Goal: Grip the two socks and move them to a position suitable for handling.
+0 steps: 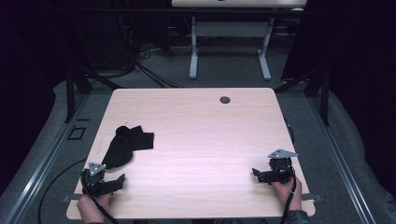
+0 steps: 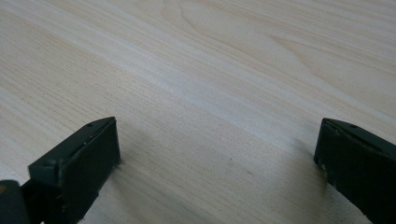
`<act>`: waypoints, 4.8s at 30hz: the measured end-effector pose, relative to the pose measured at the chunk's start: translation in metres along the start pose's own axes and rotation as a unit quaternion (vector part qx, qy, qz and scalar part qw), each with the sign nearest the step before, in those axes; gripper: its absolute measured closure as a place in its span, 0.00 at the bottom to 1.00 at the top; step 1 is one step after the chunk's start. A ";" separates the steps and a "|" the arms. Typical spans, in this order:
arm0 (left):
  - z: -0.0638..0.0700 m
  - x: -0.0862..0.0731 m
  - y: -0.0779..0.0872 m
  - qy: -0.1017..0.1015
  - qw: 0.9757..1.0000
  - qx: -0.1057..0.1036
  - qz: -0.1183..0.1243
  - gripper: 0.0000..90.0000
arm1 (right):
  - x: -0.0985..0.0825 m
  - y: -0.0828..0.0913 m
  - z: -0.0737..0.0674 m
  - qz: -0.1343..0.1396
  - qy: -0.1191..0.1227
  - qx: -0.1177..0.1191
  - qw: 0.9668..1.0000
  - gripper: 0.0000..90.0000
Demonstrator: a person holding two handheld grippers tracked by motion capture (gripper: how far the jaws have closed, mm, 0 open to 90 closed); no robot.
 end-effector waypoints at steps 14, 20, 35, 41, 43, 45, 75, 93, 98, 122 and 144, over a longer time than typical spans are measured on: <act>0.000 0.000 0.000 0.001 1.000 0.000 0.001 0.07 | 0.000 0.000 0.000 -0.001 0.002 -0.002 1.000 0.00; 0.000 0.000 0.000 0.001 1.000 0.000 0.001 0.07 | 0.000 0.000 0.000 -0.001 0.002 -0.002 1.000 0.00; 0.001 0.001 -0.001 -0.004 1.000 -0.006 -0.002 0.05 | 0.000 -0.001 -0.001 0.003 -0.001 -0.001 1.000 0.00; 0.003 0.008 0.002 -0.008 1.000 -0.021 -0.003 0.02 | 0.001 -0.001 -0.001 0.003 -0.001 0.000 1.000 0.00; 0.004 0.018 0.006 -0.011 1.000 -0.026 0.005 0.01 | 0.001 -0.001 -0.001 0.003 0.000 0.000 1.000 0.00; 0.003 0.020 0.007 -0.015 1.000 -0.028 0.004 0.00 | 0.001 -0.001 -0.001 0.003 0.000 0.000 1.000 0.00; -0.007 0.138 0.001 -0.044 0.995 -0.093 0.004 0.00 | 0.001 -0.001 -0.001 0.003 0.000 0.000 1.000 0.00; -0.013 0.159 -0.042 -0.043 0.995 -0.080 -0.050 0.02 | 0.001 -0.001 -0.001 0.003 0.000 0.000 1.000 0.00; -0.015 0.159 -0.053 -0.049 0.995 -0.065 -0.061 0.09 | 0.001 -0.001 -0.001 0.003 0.000 0.000 1.000 0.00; -0.020 0.129 -0.088 -0.027 0.990 -0.052 -0.126 0.87 | 0.001 -0.001 -0.001 0.004 0.000 0.001 1.000 0.00; -0.014 0.148 -0.051 -0.058 0.995 -0.050 -0.064 0.93 | 0.001 -0.001 -0.001 0.004 0.000 0.001 1.000 0.00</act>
Point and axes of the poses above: each handheld gripper's, and its own axes: y roughly backward along the jaws, x roughly out of its top, z roughly to its right, the point moved 8 cm from there along -y, roughly forward along the jaws, and after that the axes turned 4 degrees about -y, right-handed, at the moved point
